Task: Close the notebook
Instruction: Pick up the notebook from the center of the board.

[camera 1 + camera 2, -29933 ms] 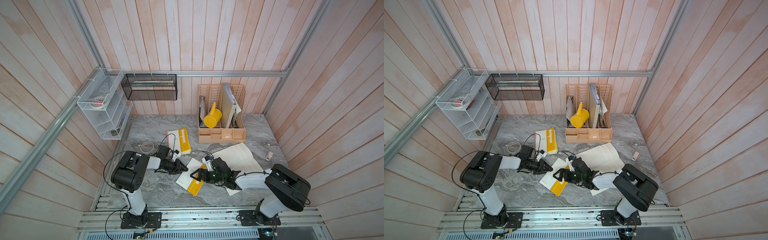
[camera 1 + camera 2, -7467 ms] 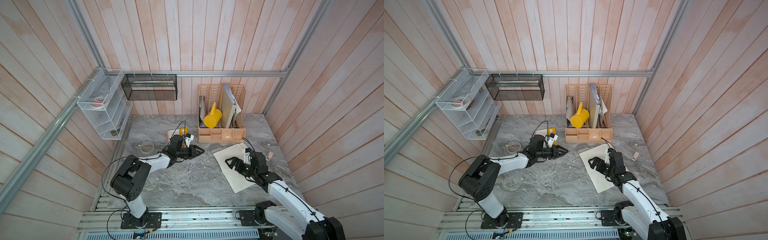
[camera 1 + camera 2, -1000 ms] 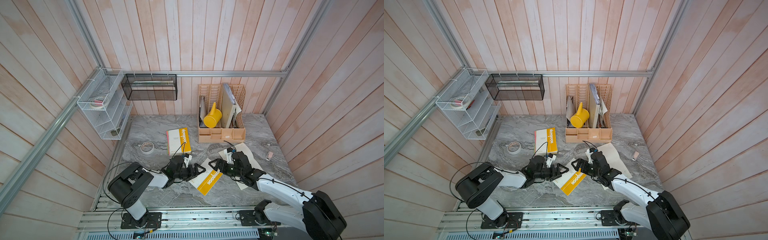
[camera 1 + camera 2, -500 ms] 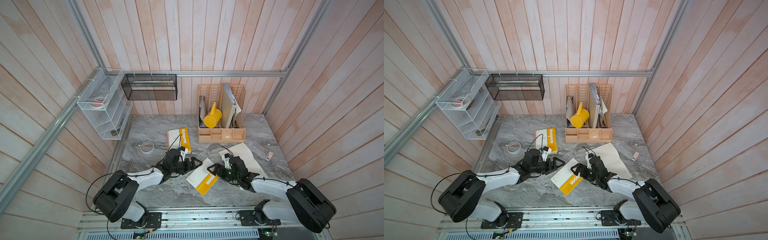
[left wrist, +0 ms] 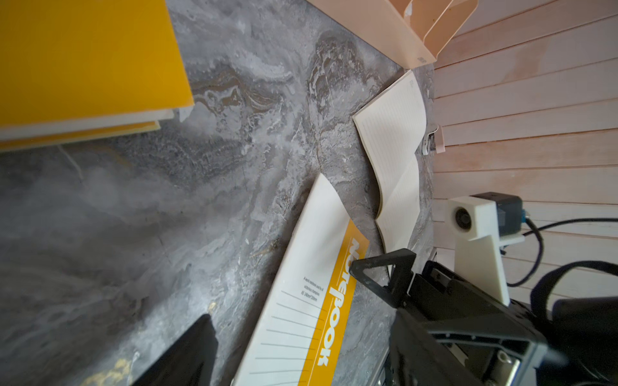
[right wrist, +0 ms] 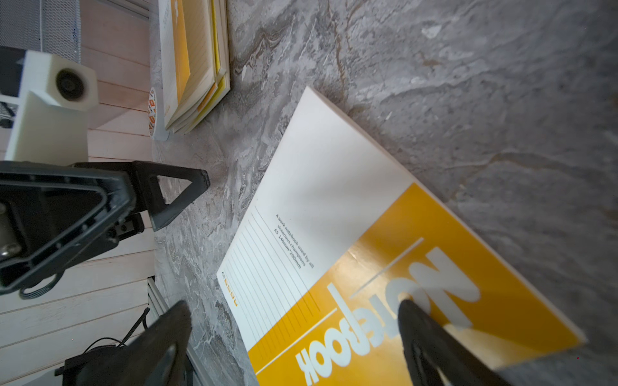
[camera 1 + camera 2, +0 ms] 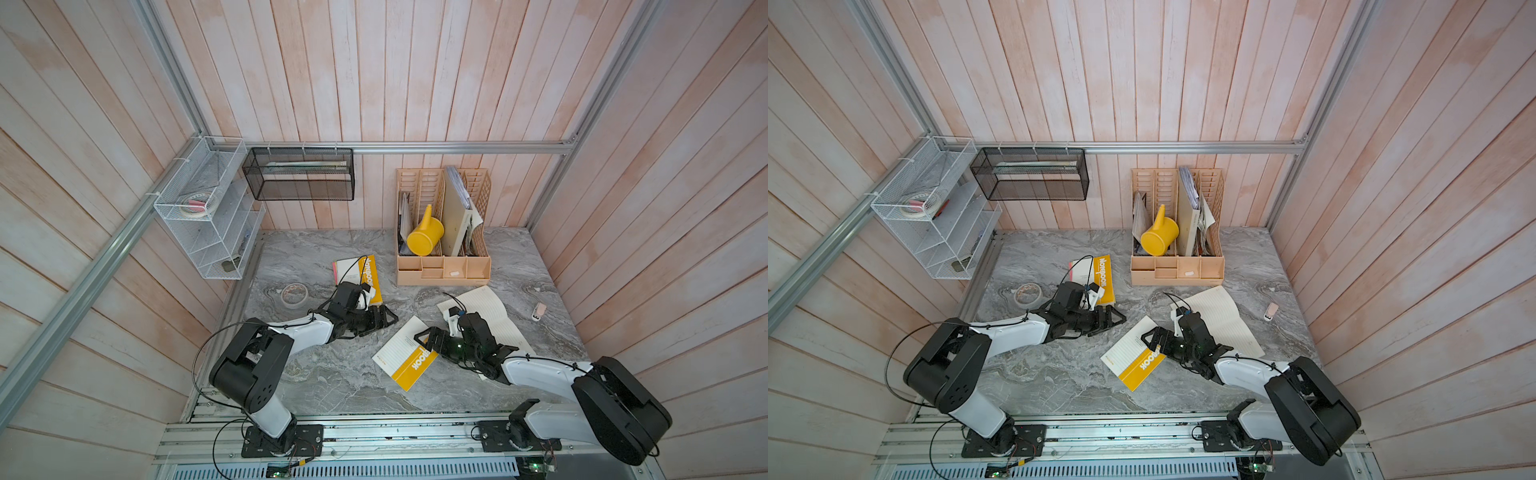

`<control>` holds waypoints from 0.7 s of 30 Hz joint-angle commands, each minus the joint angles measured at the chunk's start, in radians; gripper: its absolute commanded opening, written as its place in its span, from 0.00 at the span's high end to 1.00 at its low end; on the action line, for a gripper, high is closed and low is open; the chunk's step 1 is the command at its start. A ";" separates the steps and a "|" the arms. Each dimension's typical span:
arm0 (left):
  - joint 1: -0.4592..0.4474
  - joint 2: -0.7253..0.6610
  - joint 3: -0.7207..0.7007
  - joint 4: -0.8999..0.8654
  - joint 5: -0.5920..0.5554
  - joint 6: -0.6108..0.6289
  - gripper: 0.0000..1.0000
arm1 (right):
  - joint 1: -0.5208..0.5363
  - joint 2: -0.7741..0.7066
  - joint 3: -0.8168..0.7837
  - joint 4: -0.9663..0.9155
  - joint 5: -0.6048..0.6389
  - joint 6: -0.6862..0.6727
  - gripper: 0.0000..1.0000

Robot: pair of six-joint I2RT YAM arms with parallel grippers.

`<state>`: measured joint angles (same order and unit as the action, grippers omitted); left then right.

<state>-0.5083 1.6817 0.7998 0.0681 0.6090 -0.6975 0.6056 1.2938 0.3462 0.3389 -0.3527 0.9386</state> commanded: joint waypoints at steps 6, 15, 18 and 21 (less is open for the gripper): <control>0.010 0.112 0.049 -0.065 0.114 0.097 0.21 | 0.002 -0.020 -0.009 -0.047 0.008 -0.002 0.02; 0.011 0.195 0.074 -0.093 0.165 0.112 0.28 | 0.001 -0.016 -0.012 -0.040 0.002 -0.004 0.02; 0.011 0.210 0.080 -0.096 0.178 0.115 0.29 | 0.001 -0.022 -0.014 -0.041 0.007 -0.002 0.02; 0.011 0.232 0.091 -0.107 0.205 0.115 0.32 | 0.000 -0.022 -0.015 -0.042 0.008 -0.006 0.02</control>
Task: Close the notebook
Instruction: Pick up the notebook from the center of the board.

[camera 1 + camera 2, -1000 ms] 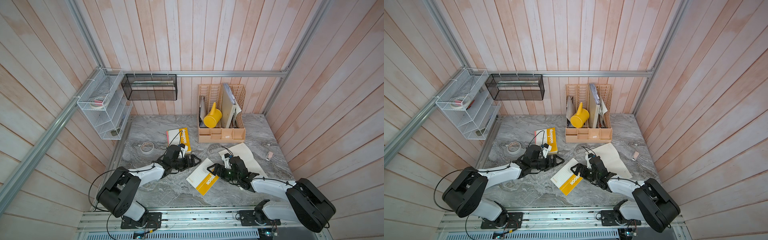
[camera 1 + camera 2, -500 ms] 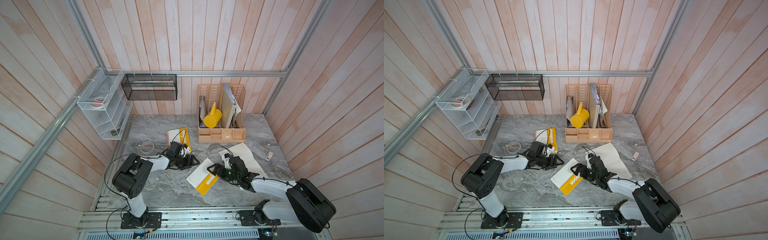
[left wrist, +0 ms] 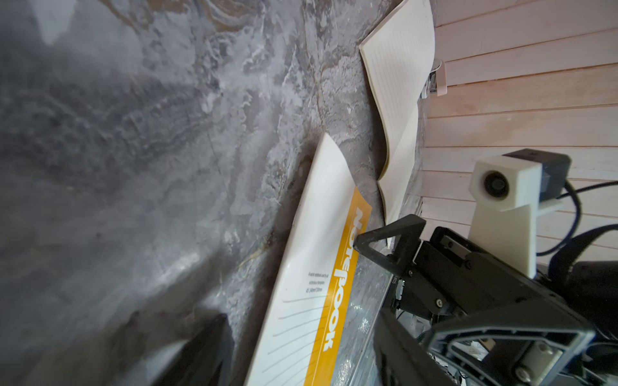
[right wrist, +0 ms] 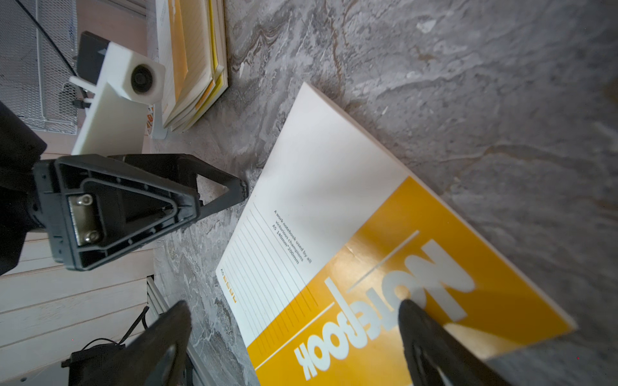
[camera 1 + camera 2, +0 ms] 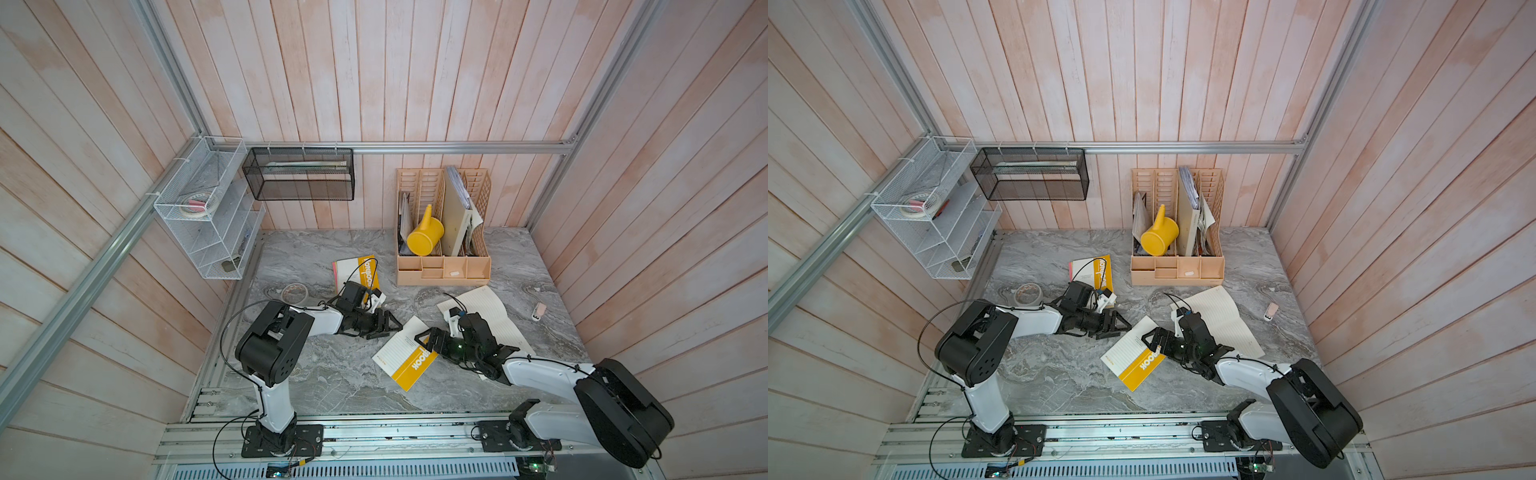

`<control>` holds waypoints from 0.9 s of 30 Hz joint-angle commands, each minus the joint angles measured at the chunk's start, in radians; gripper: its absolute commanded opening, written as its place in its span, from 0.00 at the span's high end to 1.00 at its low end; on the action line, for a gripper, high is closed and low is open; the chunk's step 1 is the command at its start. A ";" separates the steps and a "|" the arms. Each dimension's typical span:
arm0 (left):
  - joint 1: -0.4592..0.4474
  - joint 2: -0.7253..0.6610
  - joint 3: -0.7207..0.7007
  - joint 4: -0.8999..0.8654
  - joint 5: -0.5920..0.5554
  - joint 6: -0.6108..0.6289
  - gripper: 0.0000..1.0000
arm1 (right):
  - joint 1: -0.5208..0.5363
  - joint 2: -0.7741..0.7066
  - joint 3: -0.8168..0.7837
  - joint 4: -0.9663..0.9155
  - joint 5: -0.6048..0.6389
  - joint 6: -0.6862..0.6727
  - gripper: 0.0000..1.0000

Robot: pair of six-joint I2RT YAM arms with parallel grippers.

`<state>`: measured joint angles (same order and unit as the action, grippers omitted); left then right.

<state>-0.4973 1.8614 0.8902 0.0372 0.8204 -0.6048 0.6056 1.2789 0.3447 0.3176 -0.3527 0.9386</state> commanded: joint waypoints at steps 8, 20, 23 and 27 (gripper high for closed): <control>0.000 0.073 -0.018 -0.057 0.071 0.015 0.37 | 0.000 -0.001 -0.019 -0.012 0.005 -0.004 0.02; 0.001 0.083 -0.053 0.037 0.158 -0.035 0.48 | 0.000 0.004 -0.016 -0.009 0.000 -0.006 0.02; 0.001 0.088 -0.064 0.071 0.172 -0.053 0.50 | 0.000 0.000 -0.017 -0.010 0.003 -0.004 0.02; 0.000 0.093 -0.066 0.080 0.172 -0.060 0.52 | 0.001 -0.001 -0.017 -0.011 0.001 -0.004 0.02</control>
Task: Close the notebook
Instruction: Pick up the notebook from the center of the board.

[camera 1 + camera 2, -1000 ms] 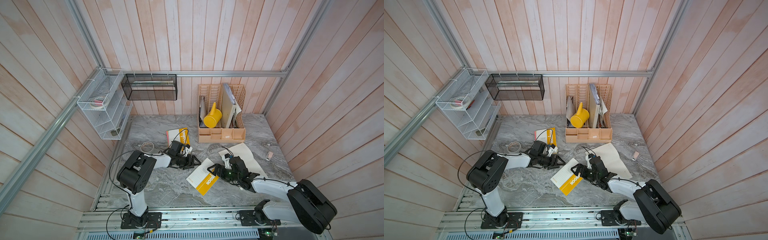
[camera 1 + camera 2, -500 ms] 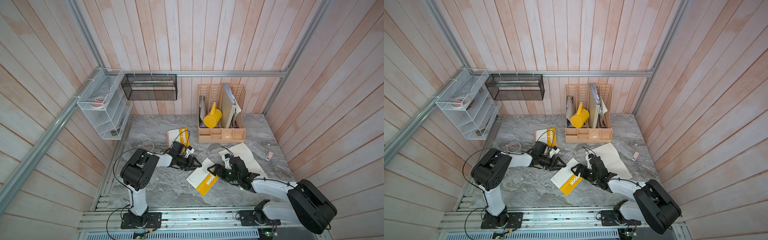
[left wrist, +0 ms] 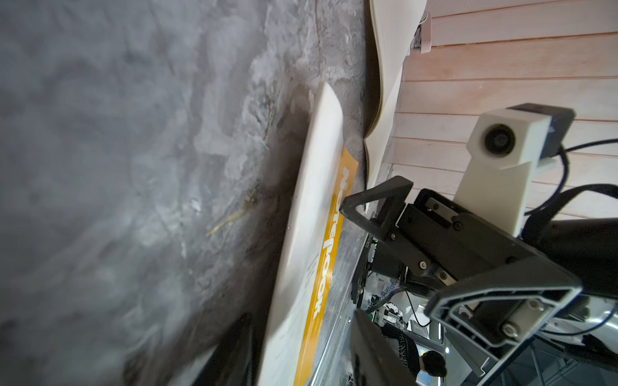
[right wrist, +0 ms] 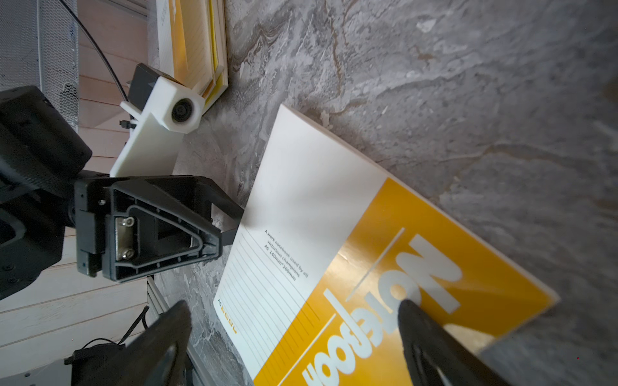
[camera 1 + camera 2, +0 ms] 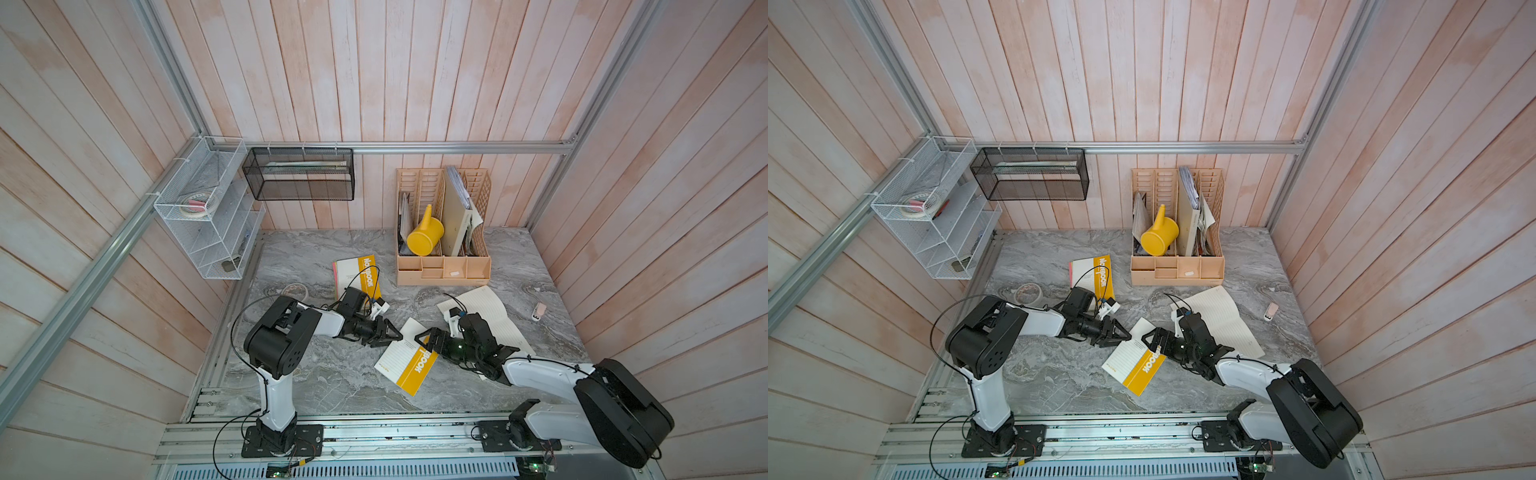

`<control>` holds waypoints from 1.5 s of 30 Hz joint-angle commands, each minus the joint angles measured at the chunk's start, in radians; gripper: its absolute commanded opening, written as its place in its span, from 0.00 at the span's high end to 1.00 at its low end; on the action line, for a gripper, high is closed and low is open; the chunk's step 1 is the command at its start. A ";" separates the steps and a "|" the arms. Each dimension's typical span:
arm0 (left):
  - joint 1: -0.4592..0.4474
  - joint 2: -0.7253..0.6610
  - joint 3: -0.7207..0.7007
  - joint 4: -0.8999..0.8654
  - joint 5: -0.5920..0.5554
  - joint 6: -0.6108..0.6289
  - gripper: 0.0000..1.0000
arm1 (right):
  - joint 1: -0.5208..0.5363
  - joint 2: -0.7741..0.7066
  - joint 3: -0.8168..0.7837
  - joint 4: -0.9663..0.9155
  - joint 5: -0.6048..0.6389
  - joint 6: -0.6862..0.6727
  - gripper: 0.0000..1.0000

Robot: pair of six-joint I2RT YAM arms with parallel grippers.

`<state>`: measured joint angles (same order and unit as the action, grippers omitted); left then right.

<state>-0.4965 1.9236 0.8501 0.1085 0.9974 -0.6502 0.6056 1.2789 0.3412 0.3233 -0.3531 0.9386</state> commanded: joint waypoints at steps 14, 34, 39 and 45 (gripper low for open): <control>-0.009 0.050 -0.039 0.080 0.017 -0.060 0.64 | 0.002 0.007 -0.006 -0.021 -0.001 -0.009 0.02; -0.016 -0.008 -0.028 0.034 0.047 -0.037 1.00 | 0.001 -0.033 0.024 -0.076 0.006 -0.029 0.02; -0.002 -0.046 -0.025 -0.005 0.031 -0.022 1.00 | 0.001 -0.059 0.052 -0.113 0.006 -0.041 0.02; 0.006 -0.119 -0.012 -0.097 0.001 0.011 1.00 | 0.001 -0.105 0.076 -0.162 0.005 -0.050 0.02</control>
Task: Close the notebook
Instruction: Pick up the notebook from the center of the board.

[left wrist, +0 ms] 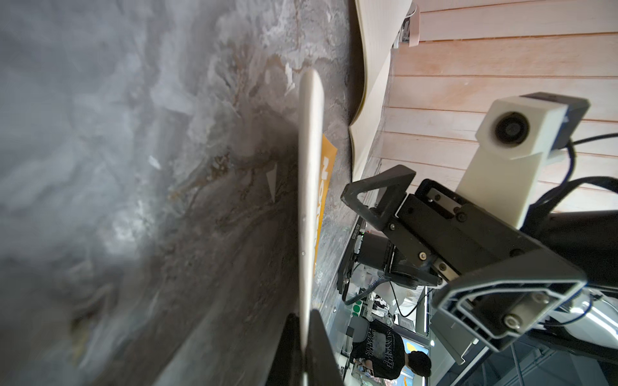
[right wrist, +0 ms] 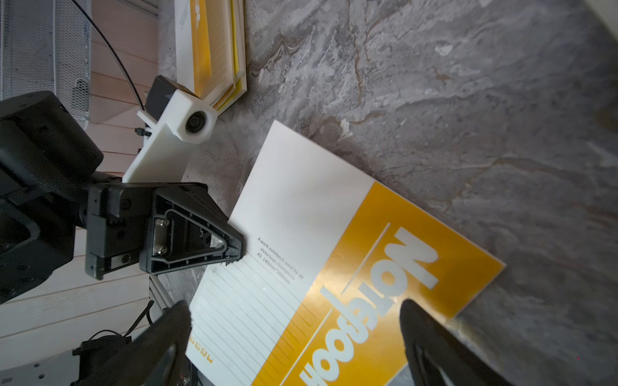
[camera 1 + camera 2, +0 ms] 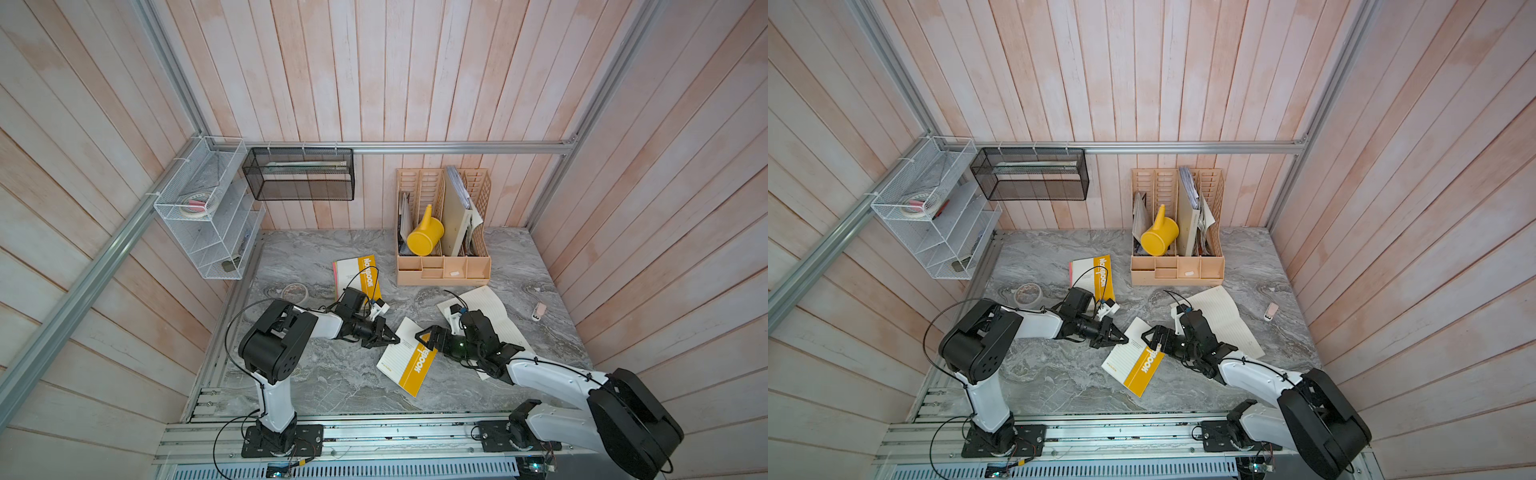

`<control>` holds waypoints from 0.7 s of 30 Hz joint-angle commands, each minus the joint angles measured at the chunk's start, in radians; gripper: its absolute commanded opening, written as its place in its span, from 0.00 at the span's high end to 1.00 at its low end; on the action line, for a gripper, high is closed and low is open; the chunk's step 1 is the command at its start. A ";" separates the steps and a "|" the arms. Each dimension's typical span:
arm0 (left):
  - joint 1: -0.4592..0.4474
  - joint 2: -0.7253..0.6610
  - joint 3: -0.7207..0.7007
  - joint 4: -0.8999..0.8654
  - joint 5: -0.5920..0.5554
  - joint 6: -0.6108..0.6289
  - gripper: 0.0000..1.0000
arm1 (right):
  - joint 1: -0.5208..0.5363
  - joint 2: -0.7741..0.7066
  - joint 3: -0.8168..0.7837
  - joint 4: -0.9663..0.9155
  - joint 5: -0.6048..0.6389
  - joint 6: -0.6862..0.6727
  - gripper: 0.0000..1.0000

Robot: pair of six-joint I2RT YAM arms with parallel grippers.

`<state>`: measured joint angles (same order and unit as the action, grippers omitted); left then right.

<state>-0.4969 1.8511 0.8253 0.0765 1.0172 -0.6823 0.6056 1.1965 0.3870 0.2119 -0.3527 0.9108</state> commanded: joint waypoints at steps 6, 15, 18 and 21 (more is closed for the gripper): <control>0.029 -0.140 0.037 -0.189 -0.072 0.091 1.00 | 0.001 -0.087 0.049 -0.093 0.011 -0.028 0.02; 0.112 -0.295 0.076 -0.272 -0.125 0.115 1.00 | 0.001 -0.102 0.126 -0.167 0.022 -0.086 0.02; 0.153 -0.322 0.094 -0.295 -0.132 0.125 1.00 | 0.003 -0.103 0.138 -0.168 0.034 -0.093 0.02; 0.201 -0.352 0.103 -0.293 -0.138 0.120 1.00 | 0.002 -0.105 0.153 -0.170 0.038 -0.102 0.02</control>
<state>-0.3283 1.5314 0.9016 -0.1894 0.9012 -0.5865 0.6056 1.0901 0.5079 0.0715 -0.3344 0.8371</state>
